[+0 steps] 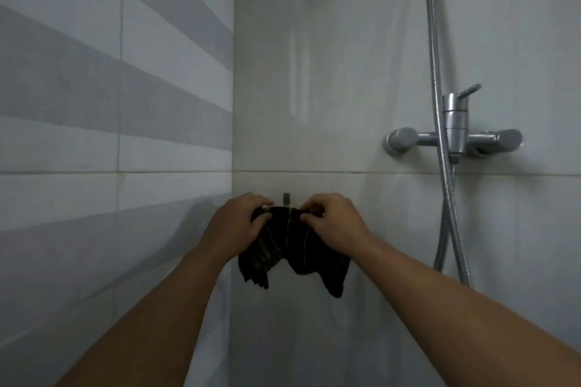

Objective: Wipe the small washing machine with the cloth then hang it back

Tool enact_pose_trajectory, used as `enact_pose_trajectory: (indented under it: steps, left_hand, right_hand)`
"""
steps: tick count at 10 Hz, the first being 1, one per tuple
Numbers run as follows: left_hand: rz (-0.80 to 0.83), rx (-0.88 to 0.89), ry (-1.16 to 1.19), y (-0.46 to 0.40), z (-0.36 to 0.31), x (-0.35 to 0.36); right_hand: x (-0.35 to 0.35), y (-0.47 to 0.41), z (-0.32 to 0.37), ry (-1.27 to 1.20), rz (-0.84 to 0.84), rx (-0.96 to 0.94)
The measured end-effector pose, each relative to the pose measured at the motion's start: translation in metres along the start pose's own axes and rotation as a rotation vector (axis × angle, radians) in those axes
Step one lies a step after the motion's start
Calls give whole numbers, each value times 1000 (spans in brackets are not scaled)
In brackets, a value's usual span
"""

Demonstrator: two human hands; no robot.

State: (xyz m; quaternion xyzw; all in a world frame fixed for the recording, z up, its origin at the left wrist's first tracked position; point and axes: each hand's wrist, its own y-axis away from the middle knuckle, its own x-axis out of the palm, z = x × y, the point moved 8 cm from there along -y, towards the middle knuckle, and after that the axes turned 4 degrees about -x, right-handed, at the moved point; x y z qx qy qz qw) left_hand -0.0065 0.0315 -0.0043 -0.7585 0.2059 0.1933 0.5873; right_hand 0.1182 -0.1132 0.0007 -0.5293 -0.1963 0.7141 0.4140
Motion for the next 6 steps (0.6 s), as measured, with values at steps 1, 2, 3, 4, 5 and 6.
enact_pose_trajectory:
  steps: [1, 2, 3, 4, 5, 6]
  left_hand:
    - [-106, 3, -37, -26, 14, 7]
    - [-120, 2, -135, -46, 31, 23]
    - [-105, -27, -168, -55, 45, 44]
    - [-162, -67, -160, -49, 50, 59]
    - [-213, -15, -248, -39, 43, 65]
    - [-234, -30, -217, -11, 31, 64]
  right_hand:
    - [6, -26, -3, 79, -128, -47]
    - [14, -47, -10, 140, -151, -56]
    - [28, -59, -17, 324, -133, -86]
    - [43, -51, -19, 477, -151, -156]
    - [54, -41, -20, 555, -111, -202]
    - [62, -21, -18, 567, -5, -211]
